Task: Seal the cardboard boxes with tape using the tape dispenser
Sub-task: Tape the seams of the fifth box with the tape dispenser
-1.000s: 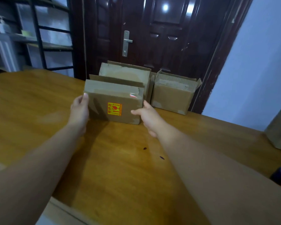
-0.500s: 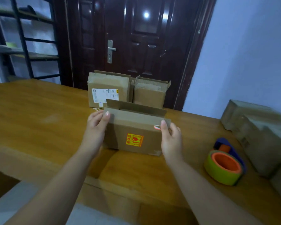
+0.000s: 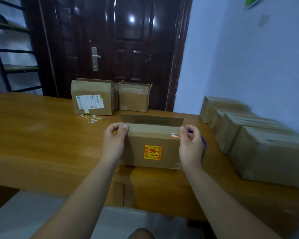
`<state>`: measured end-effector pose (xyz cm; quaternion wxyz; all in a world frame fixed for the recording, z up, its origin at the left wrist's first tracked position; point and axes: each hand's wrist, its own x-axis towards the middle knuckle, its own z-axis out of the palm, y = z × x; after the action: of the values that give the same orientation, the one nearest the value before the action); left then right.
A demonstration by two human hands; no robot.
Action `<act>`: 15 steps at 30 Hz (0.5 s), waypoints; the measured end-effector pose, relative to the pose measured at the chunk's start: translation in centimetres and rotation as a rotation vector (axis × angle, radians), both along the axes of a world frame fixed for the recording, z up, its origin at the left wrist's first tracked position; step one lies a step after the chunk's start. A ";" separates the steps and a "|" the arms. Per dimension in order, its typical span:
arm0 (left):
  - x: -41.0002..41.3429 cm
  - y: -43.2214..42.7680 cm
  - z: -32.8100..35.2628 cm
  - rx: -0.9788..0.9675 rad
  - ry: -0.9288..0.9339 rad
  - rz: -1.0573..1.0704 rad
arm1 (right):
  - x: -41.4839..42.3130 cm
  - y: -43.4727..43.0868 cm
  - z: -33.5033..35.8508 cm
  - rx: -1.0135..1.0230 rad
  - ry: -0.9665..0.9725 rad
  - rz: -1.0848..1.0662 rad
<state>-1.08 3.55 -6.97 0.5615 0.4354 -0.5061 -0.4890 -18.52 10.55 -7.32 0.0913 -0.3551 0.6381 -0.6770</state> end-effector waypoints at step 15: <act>-4.3 3.3 1.7 -0.673 -1.095 0.115 | -2.2 1.6 -0.7 0.162 0.310 0.206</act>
<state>-5.42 6.82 -5.27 0.3529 0.4483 -0.8210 0.0204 -20.77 12.14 -7.98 0.0890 -0.5099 0.6572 -0.5479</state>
